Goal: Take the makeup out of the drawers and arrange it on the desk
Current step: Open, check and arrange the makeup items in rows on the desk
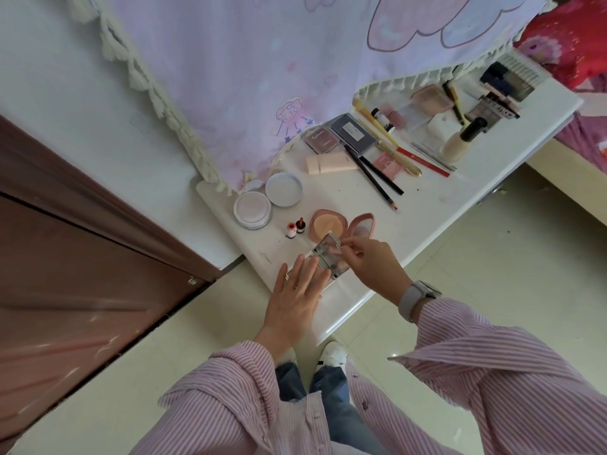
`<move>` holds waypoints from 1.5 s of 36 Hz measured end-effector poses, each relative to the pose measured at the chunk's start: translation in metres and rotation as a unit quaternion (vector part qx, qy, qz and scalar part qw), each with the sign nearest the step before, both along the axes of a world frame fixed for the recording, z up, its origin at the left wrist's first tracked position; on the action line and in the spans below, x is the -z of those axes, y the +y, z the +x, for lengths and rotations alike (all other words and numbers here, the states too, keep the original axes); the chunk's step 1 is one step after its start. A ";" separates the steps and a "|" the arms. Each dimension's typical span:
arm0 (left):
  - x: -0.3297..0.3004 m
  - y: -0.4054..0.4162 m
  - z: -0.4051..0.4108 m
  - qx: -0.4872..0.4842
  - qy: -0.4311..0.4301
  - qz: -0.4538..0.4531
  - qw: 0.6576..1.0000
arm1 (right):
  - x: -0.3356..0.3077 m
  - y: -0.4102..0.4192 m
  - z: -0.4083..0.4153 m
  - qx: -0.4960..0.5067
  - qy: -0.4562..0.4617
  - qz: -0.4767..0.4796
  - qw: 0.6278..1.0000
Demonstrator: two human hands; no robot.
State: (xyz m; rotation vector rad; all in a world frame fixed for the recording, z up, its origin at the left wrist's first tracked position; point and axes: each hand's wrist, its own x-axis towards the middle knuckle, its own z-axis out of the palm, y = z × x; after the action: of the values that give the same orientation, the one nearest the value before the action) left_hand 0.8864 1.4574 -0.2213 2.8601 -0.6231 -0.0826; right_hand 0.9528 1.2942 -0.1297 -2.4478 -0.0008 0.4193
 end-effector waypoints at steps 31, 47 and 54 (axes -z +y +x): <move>0.000 0.004 0.020 -0.037 0.007 0.012 0.999 | 0.017 -0.019 0.084 0.085 -0.011 -0.037 0.996; -0.005 -0.009 0.008 -0.112 0.043 0.016 0.993 | 0.051 -0.065 0.110 0.058 -0.018 -0.206 0.977; -0.019 -0.015 0.008 -0.183 0.008 -0.044 0.982 | 0.057 -0.065 0.114 0.110 -0.008 -0.133 0.985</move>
State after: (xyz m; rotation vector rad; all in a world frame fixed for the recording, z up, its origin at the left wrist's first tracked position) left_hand 0.8939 1.4426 -0.2024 2.8303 -0.0860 -0.0184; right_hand 1.0673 1.2295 -0.1869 -2.6753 0.3364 0.3182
